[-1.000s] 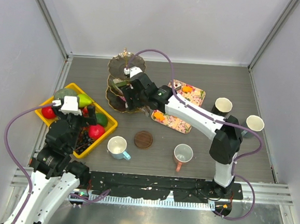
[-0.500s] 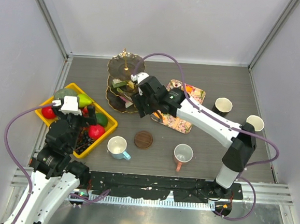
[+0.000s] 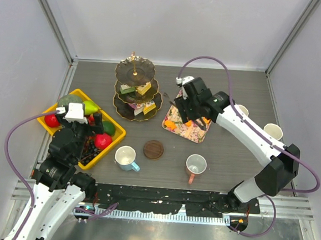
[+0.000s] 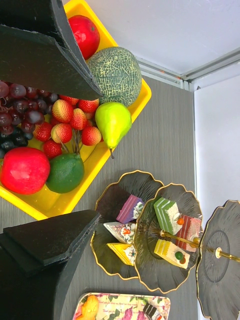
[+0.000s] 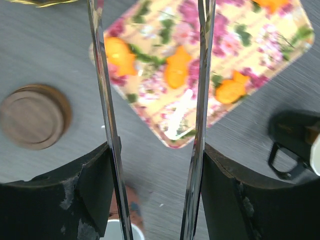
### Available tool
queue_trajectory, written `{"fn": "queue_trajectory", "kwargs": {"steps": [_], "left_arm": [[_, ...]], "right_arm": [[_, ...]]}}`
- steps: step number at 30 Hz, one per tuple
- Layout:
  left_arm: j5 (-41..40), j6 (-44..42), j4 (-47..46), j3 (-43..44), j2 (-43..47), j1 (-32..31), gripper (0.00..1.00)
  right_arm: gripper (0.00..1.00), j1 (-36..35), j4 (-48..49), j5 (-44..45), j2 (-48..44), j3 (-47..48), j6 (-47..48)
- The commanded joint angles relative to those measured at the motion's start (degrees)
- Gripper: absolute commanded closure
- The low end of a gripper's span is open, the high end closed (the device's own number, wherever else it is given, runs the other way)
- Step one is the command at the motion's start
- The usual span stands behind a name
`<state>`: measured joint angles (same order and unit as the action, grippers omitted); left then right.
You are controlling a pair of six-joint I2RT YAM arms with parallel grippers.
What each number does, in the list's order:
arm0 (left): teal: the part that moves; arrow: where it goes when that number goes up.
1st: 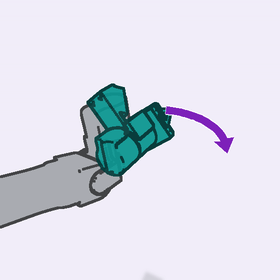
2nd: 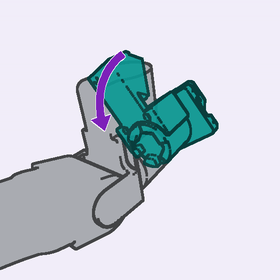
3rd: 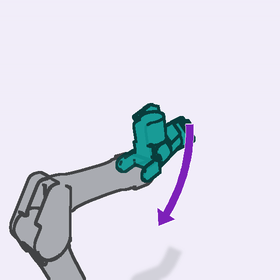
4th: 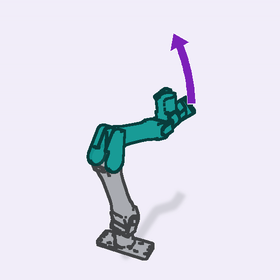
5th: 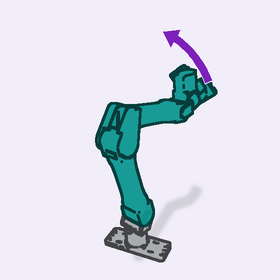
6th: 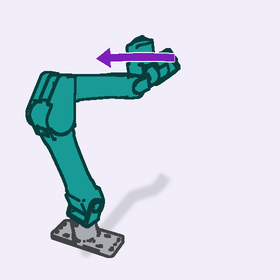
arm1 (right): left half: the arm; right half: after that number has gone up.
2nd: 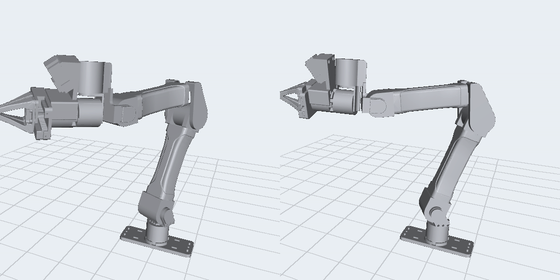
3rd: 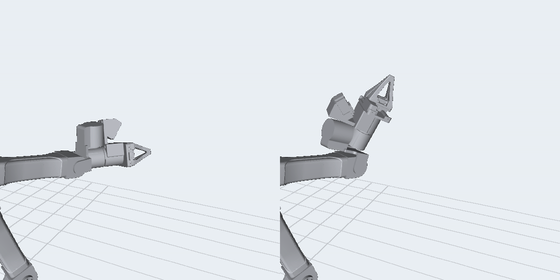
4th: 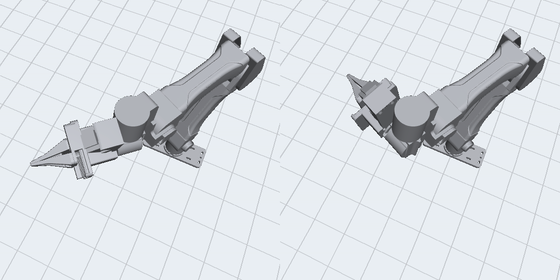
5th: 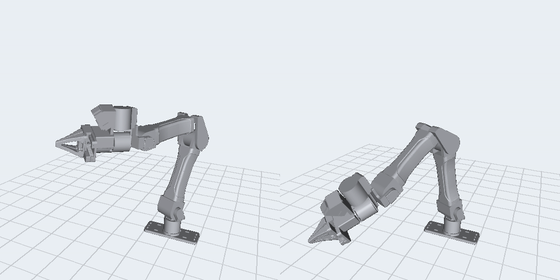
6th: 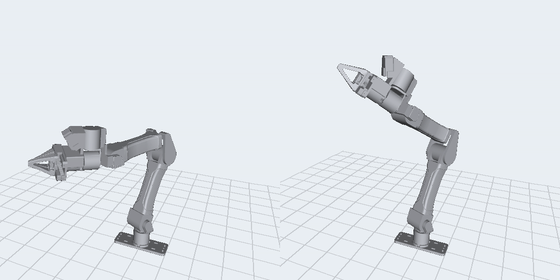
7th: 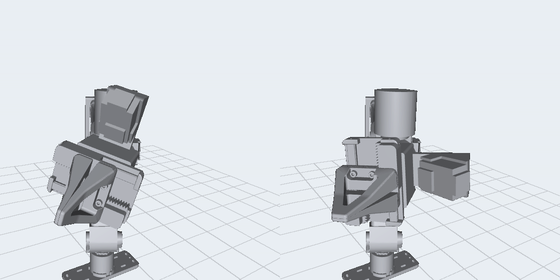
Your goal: Serve the afternoon tea
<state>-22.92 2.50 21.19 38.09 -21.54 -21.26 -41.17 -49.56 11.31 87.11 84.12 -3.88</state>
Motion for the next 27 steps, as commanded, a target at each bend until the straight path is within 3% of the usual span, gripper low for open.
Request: {"fn": "queue_trajectory", "kwargs": {"steps": [1, 11, 27], "left_arm": [[0.2, -0.3, -3.2, 0.1, -0.5, 0.2, 0.01], [0.3, -0.3, -3.2, 0.0, -0.8, 0.3, 0.01], [0.2, -0.4, -3.2, 0.0, -1.0, 0.2, 0.01]], "right_arm": [[0.33, 6.4, 0.6, 0.8, -0.1, -0.1, 2.5], [0.33, 14.6, 4.6, 0.6, 10.8, 3.7, 6.4], [0.31, 17.6, 10.2, -3.1, 19.2, 8.1, 11.1]]}}
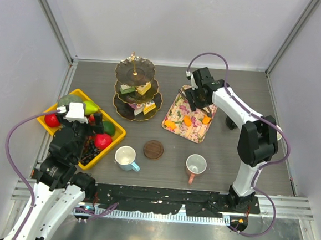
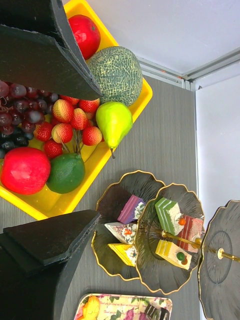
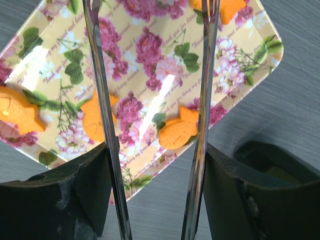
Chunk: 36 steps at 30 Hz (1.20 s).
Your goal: Serve the afternoon tea
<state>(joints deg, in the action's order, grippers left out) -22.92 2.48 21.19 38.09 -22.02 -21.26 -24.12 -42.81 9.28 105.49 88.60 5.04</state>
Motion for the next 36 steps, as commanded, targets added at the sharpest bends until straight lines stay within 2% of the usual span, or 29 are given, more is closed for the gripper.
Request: {"fn": "queue_trajectory", "kwargs": {"steps": [1, 9, 17, 25, 31, 36], "left_arm": [[0.2, -0.4, -3.2, 0.0, -0.7, 0.2, 0.01], [0.1, -0.5, -3.2, 0.0, -0.9, 0.3, 0.01], [0.1, -0.5, -3.2, 0.1, -0.7, 0.3, 0.01], [0.1, -0.5, -3.1, 0.1, -0.4, 0.3, 0.01], [0.1, -0.5, -3.1, 0.1, 0.0, 0.2, 0.01], [0.0, -0.5, -3.3, 0.0, 0.1, 0.2, 0.01]], "right_arm": [[0.31, 0.6, 3.5, -1.0, 1.7, 3.9, 2.3], [0.29, 1.1, 4.0, 0.3, 5.5, 6.4, 3.8], [0.32, 1.1, 3.0, -0.6, 5.6, 6.0, 3.9], [0.45, 1.1, 2.9, -0.6, -1.2, 2.3, 1.6], [0.46, -0.6, 2.9, -2.7, -10.4, -0.9, -1.3], [0.46, -5.3, 1.7, -2.3, -16.4, -1.7, -2.8]]}}
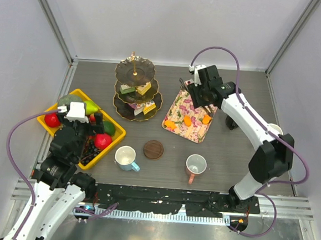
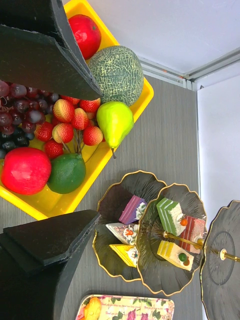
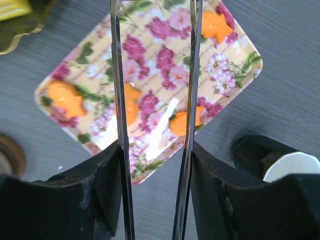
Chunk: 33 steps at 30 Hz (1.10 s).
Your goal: Serve the afternoon tea
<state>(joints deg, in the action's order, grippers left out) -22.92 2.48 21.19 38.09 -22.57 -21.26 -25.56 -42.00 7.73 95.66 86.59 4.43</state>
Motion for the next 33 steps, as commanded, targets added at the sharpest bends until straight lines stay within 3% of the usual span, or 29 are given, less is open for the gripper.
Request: {"fn": "queue_trajectory", "kwargs": {"steps": [1, 9, 18, 33], "left_arm": [[0.0, -0.5, -3.2, 0.1, 0.7, 0.3, 0.01], [0.1, -0.4, -3.2, 0.0, 0.7, 0.3, 0.01], [0.1, -0.4, -3.2, 0.0, 0.9, 0.3, 0.01], [-0.2, -0.5, -3.3, 0.0, 1.5, 0.3, 0.01]], "right_arm": [[0.46, -5.8, 0.6, 0.3, -7.2, 0.3, -2.5], [0.45, -16.0, -2.5, 1.9, -8.8, 5.7, -7.7], [0.44, -24.1, -5.1, 5.5, -1.3, 14.0, -14.5], [0.44, -26.7, -1.9, 5.3, 4.4, 15.9, -20.2]]}}
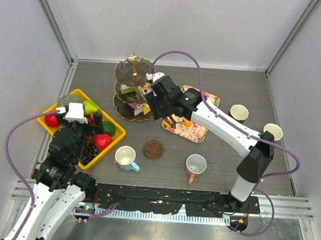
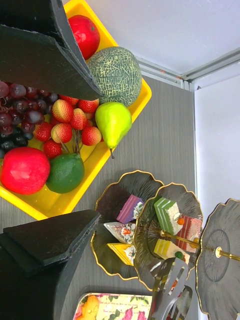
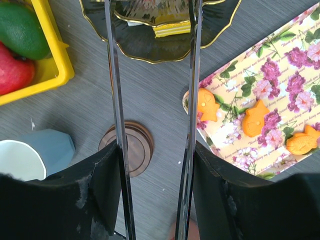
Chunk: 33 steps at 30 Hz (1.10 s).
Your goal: Serve the afternoon tea
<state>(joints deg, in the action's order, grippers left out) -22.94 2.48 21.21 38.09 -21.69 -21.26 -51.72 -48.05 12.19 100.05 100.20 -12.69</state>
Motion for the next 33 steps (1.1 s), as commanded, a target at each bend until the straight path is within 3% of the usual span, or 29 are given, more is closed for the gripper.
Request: {"fn": "queue_trajectory", "kwargs": {"steps": [1, 33], "left_arm": [[-0.3, -0.5, -3.3, 0.1, 0.6, 0.3, 0.01], [-0.4, -0.5, -3.2, 0.1, 0.8, 0.2, 0.01]], "right_arm": [[0.43, -0.8, 4.9, 0.6, 0.4, 2.5, -3.0], [0.37, -2.8, 9.7, -0.1, 7.4, 4.4, -4.2]]}}
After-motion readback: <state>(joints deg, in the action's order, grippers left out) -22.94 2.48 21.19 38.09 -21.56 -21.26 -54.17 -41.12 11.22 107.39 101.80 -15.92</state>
